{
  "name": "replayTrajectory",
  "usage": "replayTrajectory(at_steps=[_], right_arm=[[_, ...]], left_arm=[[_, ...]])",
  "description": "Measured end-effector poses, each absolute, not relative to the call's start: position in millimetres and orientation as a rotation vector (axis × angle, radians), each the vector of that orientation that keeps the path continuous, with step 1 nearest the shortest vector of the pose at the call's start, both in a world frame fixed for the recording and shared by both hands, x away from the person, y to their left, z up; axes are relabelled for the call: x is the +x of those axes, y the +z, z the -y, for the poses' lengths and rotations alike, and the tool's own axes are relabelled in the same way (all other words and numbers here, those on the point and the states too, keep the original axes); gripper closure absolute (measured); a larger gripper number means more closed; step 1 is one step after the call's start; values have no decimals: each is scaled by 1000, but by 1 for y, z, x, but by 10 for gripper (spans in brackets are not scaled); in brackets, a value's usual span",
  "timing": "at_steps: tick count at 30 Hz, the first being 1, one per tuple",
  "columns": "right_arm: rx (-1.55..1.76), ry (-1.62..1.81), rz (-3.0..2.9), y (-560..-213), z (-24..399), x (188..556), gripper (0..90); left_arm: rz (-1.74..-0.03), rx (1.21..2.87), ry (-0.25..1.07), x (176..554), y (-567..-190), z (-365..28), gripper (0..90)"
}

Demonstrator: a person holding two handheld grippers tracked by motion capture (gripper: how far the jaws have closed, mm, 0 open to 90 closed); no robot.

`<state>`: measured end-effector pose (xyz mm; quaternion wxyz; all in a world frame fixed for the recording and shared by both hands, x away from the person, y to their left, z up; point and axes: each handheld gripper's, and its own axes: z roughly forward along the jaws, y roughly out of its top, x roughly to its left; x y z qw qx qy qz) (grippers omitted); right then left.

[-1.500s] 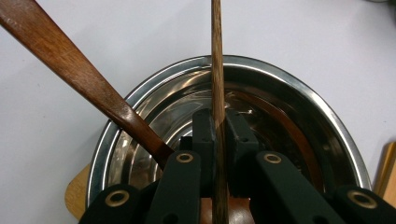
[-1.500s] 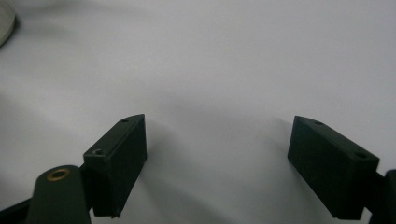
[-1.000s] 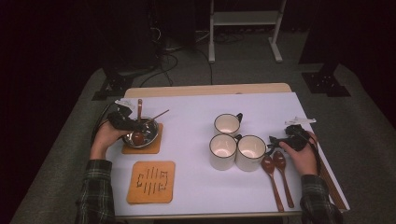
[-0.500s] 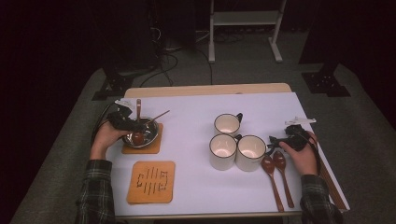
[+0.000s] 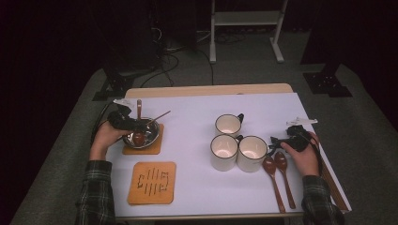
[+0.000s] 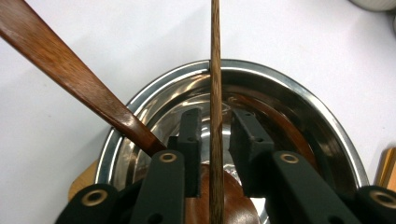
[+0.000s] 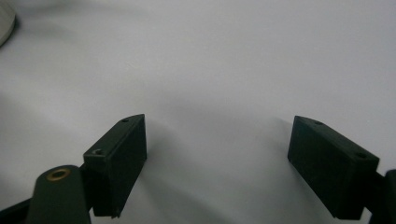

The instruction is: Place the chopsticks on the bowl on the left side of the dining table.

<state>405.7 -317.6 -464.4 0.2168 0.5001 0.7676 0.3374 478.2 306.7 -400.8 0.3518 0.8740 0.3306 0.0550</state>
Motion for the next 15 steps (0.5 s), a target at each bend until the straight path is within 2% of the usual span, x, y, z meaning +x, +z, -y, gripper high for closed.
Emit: replayTrajectory(at_steps=[8, 15], right_arm=[[1385, 935, -2127, -464, 318, 406, 181], [1385, 935, -2127, -464, 318, 406, 181]], left_arm=[[-872, 2230, 156, 476, -396, -312, 656], [-866, 2240, 183, 473, -390, -309, 539]])
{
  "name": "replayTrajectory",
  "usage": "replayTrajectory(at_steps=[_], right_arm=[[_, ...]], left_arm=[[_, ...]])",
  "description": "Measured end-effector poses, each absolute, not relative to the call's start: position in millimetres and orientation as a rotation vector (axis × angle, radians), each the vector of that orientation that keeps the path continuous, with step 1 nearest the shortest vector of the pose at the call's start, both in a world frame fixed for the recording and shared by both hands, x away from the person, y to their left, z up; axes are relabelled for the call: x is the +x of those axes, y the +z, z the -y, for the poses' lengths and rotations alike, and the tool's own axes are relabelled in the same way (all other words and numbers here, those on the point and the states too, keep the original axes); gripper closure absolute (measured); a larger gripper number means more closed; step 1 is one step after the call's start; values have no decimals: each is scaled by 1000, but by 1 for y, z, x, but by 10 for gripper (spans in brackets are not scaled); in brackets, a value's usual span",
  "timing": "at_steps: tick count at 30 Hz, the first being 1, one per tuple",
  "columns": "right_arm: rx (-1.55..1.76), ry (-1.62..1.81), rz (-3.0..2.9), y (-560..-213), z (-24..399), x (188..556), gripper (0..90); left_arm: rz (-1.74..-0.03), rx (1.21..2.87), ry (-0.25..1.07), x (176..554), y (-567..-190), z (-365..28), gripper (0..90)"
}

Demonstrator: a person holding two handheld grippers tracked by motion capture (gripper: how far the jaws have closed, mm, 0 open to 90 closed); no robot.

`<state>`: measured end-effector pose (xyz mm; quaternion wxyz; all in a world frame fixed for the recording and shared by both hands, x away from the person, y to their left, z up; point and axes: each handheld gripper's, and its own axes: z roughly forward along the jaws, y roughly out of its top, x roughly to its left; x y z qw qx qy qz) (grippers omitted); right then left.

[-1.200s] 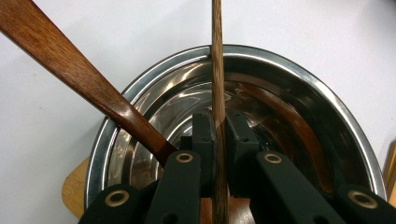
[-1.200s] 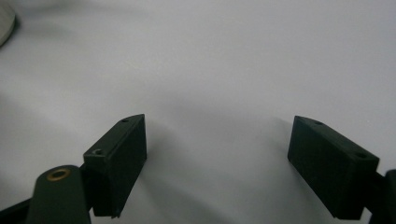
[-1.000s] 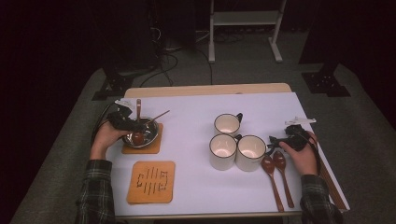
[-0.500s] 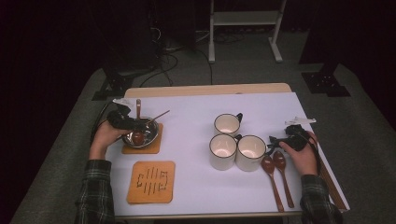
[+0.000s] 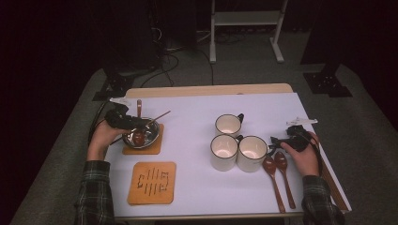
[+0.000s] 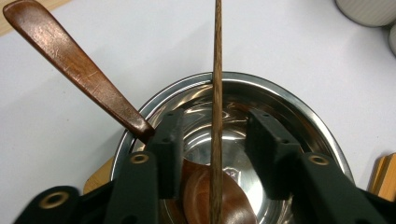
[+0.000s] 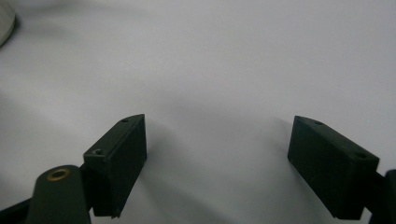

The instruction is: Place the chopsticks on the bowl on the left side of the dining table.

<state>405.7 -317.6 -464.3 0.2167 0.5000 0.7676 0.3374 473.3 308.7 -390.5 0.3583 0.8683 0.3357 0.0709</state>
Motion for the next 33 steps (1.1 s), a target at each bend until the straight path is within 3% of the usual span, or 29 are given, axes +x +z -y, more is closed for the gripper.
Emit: replayTrajectory(at_steps=[8, 18, 33], right_arm=[[1388, 939, -2126, -464, 318, 406, 181], [1390, 942, -2129, -465, 318, 406, 180], [1388, 941, -2129, -465, 318, 406, 180]], left_arm=[[-874, 2252, 205, 471, -385, -304, 376], [-846, 2245, 185, 466, -379, -296, 264], [-852, 2274, 218, 457, -377, -282, 28]])
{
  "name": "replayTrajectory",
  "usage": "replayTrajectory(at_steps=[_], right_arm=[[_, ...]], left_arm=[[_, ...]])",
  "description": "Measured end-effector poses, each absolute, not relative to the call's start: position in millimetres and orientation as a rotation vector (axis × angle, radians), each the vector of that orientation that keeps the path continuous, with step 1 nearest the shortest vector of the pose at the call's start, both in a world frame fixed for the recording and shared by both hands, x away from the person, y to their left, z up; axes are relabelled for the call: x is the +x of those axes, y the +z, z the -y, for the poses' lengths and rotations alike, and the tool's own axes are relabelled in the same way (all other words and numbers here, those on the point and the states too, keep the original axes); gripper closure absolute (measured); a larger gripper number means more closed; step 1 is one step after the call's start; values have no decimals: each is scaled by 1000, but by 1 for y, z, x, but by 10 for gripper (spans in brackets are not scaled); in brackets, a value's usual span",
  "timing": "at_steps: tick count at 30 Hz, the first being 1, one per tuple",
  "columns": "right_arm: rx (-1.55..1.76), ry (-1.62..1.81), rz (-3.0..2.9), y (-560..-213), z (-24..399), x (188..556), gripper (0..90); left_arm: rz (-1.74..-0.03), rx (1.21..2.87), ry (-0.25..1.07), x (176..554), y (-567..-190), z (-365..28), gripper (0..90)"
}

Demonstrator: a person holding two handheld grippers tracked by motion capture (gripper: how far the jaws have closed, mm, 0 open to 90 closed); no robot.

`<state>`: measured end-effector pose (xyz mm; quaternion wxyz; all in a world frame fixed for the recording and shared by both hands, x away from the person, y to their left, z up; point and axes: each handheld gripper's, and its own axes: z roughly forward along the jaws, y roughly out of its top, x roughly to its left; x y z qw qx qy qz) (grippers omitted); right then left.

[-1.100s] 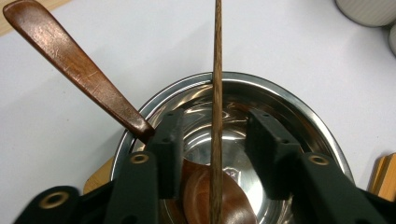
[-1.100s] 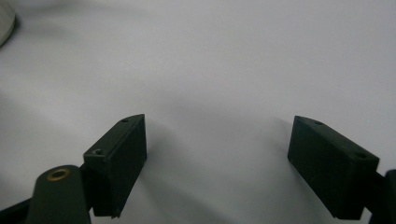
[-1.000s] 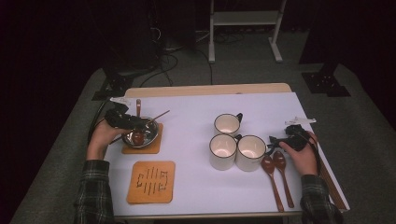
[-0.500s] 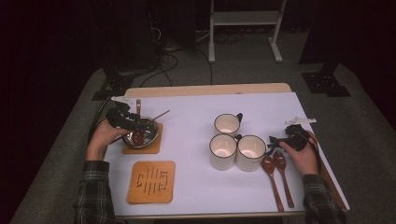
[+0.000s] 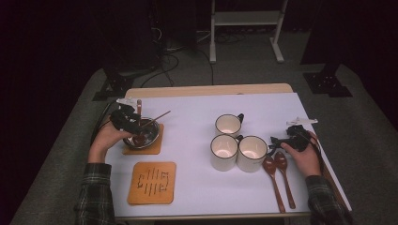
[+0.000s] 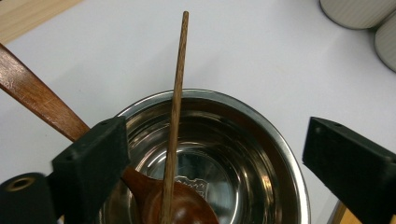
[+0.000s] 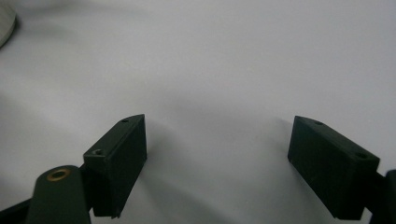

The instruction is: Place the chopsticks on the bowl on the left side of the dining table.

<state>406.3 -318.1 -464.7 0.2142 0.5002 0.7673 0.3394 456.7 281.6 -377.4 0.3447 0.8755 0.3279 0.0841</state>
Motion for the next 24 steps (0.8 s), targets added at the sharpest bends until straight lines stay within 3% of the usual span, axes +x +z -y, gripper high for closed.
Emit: replayTrajectory(at_steps=[24], right_arm=[[1389, 943, -2129, -465, 318, 406, 180]], left_arm=[[-798, 2277, 230, 428, -372, -256, 4]])
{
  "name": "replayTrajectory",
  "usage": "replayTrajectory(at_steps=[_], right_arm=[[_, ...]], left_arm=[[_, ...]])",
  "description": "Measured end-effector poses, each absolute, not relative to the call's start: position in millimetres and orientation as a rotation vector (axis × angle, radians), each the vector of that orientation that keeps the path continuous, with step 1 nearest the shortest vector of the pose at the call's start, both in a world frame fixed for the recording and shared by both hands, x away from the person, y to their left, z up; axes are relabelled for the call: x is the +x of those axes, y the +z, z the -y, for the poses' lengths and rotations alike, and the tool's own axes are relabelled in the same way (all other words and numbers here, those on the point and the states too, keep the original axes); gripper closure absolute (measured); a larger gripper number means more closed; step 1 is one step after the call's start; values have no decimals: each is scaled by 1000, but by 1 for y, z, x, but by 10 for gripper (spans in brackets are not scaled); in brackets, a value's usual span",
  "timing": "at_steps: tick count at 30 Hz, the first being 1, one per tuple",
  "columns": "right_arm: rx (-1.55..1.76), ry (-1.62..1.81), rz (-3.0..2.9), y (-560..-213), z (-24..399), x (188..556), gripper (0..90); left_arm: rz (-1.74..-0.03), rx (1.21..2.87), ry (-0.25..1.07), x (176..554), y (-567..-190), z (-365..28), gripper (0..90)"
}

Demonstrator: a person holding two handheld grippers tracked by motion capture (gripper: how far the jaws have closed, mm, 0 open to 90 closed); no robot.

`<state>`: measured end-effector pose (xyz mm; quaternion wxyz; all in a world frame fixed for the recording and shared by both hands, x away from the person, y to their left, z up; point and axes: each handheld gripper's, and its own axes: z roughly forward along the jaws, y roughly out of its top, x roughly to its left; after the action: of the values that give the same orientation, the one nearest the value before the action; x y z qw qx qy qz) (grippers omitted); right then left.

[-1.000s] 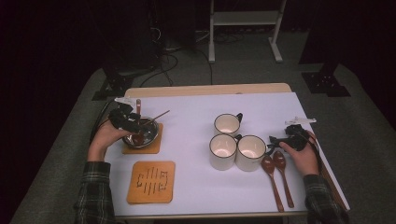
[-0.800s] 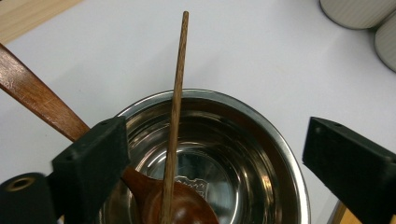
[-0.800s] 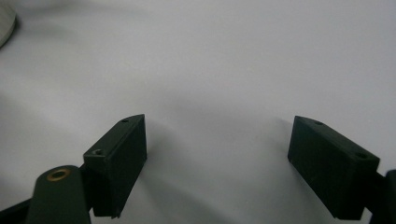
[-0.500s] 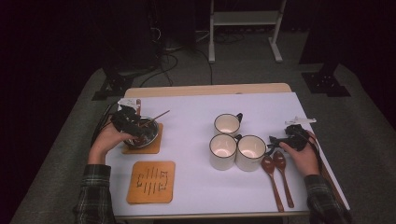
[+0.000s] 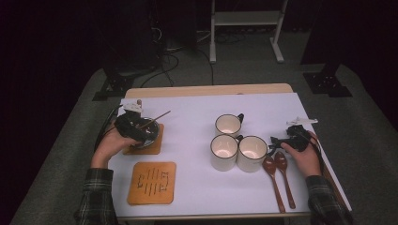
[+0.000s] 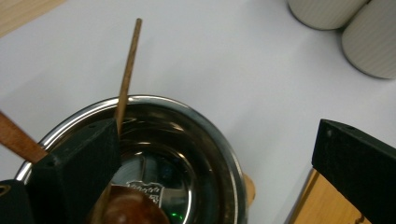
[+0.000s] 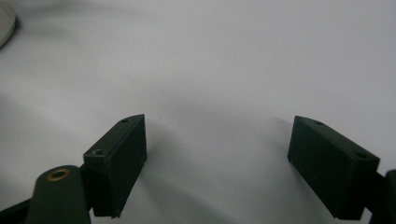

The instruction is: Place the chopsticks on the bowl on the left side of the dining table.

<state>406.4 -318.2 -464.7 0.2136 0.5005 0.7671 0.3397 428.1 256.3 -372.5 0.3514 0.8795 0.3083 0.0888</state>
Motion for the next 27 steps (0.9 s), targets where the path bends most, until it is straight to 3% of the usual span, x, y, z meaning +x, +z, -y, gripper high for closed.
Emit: replayTrajectory(at_steps=[27], right_arm=[[1389, 942, -2128, -465, 318, 406, 180]], left_arm=[[-695, 2276, 253, 385, -367, -220, 4]])
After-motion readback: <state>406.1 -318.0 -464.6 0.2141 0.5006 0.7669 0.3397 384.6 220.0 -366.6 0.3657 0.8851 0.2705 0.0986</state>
